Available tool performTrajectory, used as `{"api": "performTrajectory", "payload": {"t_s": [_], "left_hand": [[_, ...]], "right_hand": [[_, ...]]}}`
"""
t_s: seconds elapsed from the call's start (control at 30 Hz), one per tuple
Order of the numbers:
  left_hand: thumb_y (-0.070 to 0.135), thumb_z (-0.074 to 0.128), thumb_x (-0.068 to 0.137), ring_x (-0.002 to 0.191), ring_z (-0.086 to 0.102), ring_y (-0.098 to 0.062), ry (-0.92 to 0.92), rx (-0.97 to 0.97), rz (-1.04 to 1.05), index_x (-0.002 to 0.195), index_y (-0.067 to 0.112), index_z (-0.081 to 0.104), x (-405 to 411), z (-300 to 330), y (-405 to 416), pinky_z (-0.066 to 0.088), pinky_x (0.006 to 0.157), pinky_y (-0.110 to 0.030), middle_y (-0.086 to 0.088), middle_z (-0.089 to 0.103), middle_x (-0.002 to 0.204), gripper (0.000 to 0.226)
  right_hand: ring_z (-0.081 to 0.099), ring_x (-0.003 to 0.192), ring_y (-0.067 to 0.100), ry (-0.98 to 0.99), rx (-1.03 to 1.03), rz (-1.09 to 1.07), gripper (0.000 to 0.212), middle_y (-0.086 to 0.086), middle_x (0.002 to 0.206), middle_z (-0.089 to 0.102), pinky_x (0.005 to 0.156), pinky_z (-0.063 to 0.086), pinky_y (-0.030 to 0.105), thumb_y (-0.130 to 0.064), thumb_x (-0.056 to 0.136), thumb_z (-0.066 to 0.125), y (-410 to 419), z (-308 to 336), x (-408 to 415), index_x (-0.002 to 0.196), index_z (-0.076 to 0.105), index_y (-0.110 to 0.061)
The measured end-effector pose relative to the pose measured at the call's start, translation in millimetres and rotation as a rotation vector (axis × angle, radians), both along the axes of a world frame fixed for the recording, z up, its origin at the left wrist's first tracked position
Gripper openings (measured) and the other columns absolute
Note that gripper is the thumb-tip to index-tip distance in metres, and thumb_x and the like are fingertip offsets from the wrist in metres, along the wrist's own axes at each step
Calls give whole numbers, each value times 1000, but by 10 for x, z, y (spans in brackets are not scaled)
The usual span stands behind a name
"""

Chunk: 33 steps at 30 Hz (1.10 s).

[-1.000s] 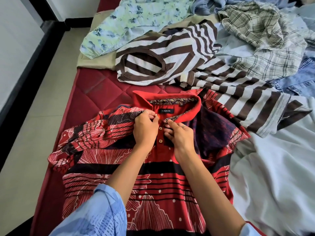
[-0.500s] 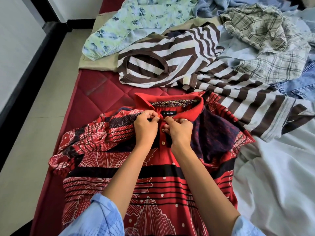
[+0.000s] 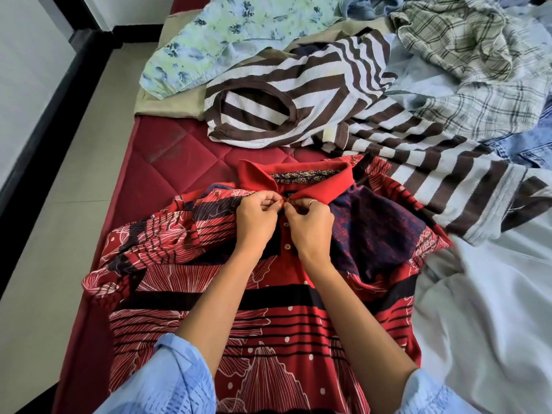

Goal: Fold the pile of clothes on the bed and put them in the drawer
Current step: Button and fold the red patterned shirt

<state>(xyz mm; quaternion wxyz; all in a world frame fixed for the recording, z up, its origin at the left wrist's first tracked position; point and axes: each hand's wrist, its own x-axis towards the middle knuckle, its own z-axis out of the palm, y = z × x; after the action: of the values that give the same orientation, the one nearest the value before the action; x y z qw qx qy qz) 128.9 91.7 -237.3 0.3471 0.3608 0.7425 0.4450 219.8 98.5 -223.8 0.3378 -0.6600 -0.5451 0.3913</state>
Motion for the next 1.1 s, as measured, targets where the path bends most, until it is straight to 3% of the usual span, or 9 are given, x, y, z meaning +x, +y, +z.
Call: {"api": "performTrajectory", "payload": {"t_s": [0.1,0.3,0.5,0.7,0.83,1.1], "left_hand": [[4,66,85,72,62,-7,-2,11,-2,81,16,71,-1,1,-8,51,76,-21,3,69,77,13],[5,66,85,71,61,-7,6,47,-50,80,17,70,-1,12,-48,49,74,-18,5,68,75,14],[4,66,86,70,63,-8,190,85,-33,89,8,73,74,52,-75,45,70,-10,0,71,81,9],[7,61,88,84,68,-21,329,102,-24,95,5,74,137,114,-112,50,82,-27,-8,74,91,15],[19,65,86,82,69,-23,333,68,-26,88,10,74,159,128,-103,52,82,-37,-5,74,84,13],[17,66,85,91,65,-25,315,-31,62,86,12,71,230,194,-72,46,86,-32,-7,73,89,7]], "right_hand": [[68,84,21,28,5,25,17,7,86,75,81,53,39,-20,88,62,-7,-35,28,95,75,-11],[69,66,14,106,-7,94,14,1,70,72,74,57,37,-14,90,59,49,-91,112,87,72,-17],[70,67,12,129,-12,146,7,0,73,72,74,58,38,-13,87,65,76,-165,139,86,70,-18],[68,69,12,106,-7,120,3,-3,74,71,74,57,38,-20,85,69,115,-246,101,82,70,-19],[63,69,11,45,-17,103,9,-3,75,69,71,52,34,-22,85,67,131,-230,87,86,72,-15],[67,68,8,158,3,100,8,-3,78,73,70,56,35,-18,84,68,61,-313,101,88,73,-12]]}}
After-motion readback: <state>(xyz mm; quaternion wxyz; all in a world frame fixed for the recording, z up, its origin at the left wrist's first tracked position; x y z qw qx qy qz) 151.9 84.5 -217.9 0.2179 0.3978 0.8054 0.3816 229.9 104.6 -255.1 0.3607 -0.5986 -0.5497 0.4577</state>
